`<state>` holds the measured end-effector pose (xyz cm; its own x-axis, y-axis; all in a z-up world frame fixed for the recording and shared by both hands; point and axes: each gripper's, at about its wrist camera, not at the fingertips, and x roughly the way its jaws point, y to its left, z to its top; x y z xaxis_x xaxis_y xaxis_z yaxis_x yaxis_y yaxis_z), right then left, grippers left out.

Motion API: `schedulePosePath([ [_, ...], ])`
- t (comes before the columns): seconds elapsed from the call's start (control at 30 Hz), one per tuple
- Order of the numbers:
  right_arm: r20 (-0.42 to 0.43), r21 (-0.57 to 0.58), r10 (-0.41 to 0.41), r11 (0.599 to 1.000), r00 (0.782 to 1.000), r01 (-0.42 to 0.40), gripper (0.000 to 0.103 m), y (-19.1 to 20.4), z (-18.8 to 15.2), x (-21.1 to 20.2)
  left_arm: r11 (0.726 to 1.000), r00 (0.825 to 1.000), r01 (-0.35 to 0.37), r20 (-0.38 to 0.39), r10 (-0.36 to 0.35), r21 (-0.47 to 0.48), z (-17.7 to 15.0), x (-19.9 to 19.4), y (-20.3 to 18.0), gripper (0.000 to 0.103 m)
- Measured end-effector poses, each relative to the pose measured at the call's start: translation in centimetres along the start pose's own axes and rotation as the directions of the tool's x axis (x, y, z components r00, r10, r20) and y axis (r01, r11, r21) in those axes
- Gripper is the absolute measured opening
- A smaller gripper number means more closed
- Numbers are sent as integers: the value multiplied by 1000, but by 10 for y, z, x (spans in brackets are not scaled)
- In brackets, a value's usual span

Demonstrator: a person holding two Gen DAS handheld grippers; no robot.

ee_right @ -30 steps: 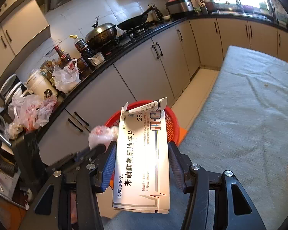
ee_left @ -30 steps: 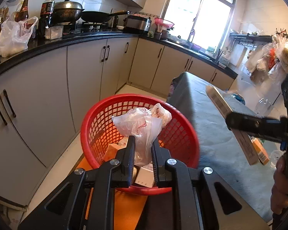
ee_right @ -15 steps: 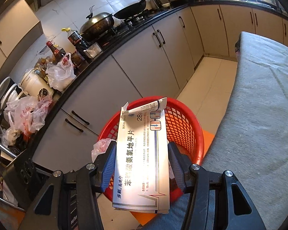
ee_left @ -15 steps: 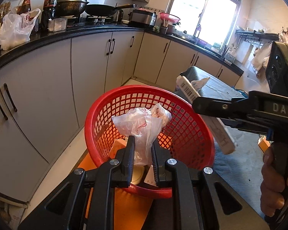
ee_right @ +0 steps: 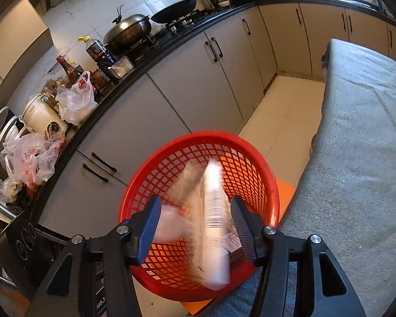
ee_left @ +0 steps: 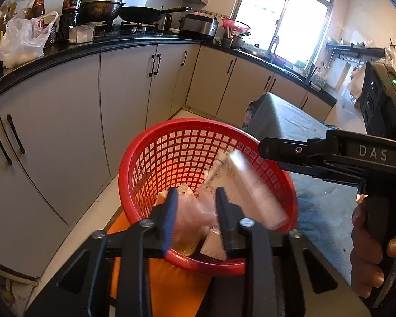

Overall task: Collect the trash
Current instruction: 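Open the left tool dropping the bag while the right tool releases the white box, then return both tools to the table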

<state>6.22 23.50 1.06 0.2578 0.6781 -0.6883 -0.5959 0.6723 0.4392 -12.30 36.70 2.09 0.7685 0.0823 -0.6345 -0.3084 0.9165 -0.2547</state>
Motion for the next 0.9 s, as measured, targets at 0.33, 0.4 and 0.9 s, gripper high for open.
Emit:
schedulePosePath([
  [0.33,60,16,15,1000,998,-16,60,-5,-16,-46,1000,999,24,30,-24,11,1,-22,-13,36],
  [0.4,75,24,13,1000,997,-15,60,-9,-21,-57,999,999,31,37,-32,24,0,-27,-22,36],
  [0.9,178,132,-22,991,984,-2,60,-77,-76,-155,981,993,110,23,-115,158,-7,-38,-110,41],
])
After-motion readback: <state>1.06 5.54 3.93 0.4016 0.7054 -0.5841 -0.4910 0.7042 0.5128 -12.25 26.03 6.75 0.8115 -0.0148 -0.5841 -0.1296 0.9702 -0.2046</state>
